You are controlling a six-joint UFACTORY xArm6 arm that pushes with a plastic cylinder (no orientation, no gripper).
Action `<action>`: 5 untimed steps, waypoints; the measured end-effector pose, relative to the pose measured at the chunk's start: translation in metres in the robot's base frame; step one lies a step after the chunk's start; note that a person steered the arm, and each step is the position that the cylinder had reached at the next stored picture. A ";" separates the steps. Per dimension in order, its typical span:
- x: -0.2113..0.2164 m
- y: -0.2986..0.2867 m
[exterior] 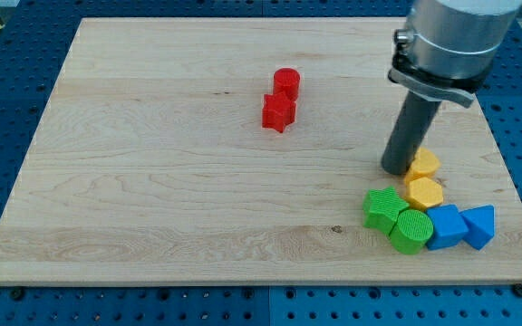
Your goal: Push the yellow heart to the bottom side of the blue cube
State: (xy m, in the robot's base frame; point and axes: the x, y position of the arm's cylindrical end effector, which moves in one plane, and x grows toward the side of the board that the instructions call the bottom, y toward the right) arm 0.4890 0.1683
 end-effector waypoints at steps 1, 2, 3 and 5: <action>-0.005 0.034; -0.008 0.053; -0.020 0.056; -0.046 0.073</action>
State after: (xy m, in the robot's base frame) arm 0.4430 0.2414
